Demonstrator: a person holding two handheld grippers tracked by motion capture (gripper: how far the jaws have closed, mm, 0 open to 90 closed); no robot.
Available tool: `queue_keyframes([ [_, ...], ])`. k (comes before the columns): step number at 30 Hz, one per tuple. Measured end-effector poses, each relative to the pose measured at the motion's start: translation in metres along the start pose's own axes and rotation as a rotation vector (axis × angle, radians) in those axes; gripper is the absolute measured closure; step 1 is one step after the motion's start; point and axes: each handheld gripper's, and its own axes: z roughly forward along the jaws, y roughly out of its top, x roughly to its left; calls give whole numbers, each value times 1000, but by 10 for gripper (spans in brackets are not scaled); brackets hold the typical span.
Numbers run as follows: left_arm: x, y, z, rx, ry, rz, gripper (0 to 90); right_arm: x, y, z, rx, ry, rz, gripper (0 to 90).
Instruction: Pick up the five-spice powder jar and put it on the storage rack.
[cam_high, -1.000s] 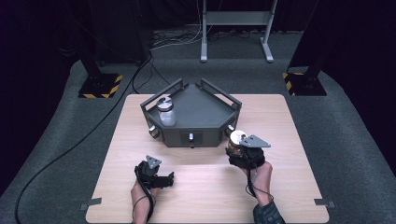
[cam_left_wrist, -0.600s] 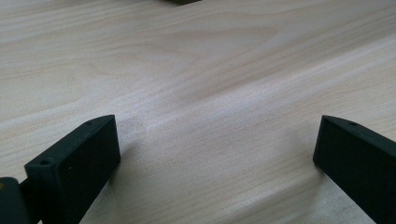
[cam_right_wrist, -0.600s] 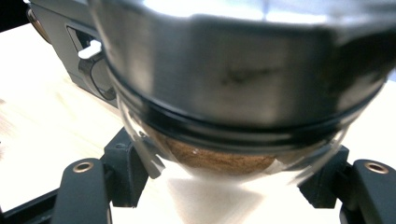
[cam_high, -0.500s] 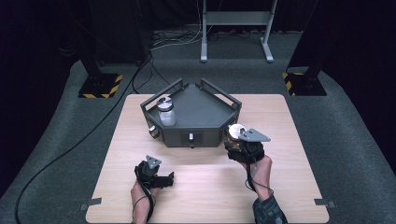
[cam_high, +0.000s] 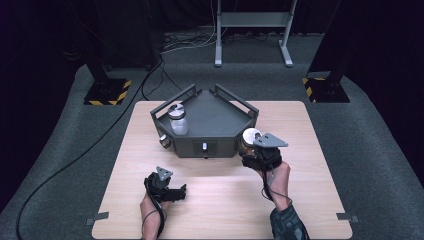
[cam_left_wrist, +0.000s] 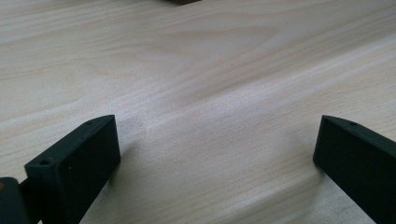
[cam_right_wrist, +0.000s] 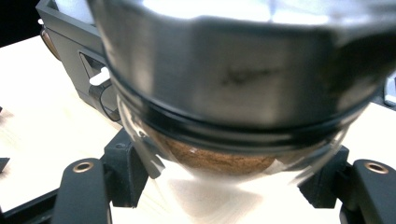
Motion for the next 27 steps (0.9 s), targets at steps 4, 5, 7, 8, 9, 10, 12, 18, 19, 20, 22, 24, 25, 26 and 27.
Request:
queue_keyframes([
  [4, 0, 0, 0, 0, 0, 0, 2, 0, 3, 1, -2, 4, -6, 297],
  [5, 0, 0, 0, 0, 0, 0, 2, 0, 3, 1, -2, 5, -6, 297],
  [7, 0, 0, 0, 0, 0, 0, 2, 1, 5, 2, -3, 7, -9, 297],
  [8, 0, 0, 0, 0, 0, 0, 2, 1, 6, 2, -4, 8, -10, 297],
  [9, 0, 0, 0, 0, 0, 0, 2, 1, 6, 3, -7, 8, -12, 297],
  [10, 0, 0, 0, 0, 0, 0, 2, 1, 6, 3, -11, 9, -13, 297],
  [12, 0, 0, 0, 0, 0, 0, 2, 0, 6, 3, -23, 13, -10, 297],
  [18, 0, 0, 0, 0, 0, 0, 2, -2, 10, 6, -30, 23, -1, 297],
  [19, 0, 0, 0, 0, 0, 0, 2, -2, 11, 7, -30, 25, -4, 297],
  [20, 0, 0, 0, 0, 0, 0, 2, -2, 13, 7, -29, 25, -6, 297],
  [22, 0, 0, 0, 0, 0, 0, 2, -2, 15, 8, -28, 23, -9, 297],
  [24, 0, 0, 0, 0, 0, 0, 2, -3, 17, 9, -30, 25, -9, 297],
  [25, 0, 0, 0, 0, 0, 0, 2, -3, 18, 10, -31, 24, -9, 297],
  [26, 0, 0, 0, 0, 0, 0, 2, -3, 19, 10, -33, 25, -8, 297],
  [27, 0, 0, 0, 0, 0, 0, 2, -4, 19, 11, -35, 29, -5, 297],
])
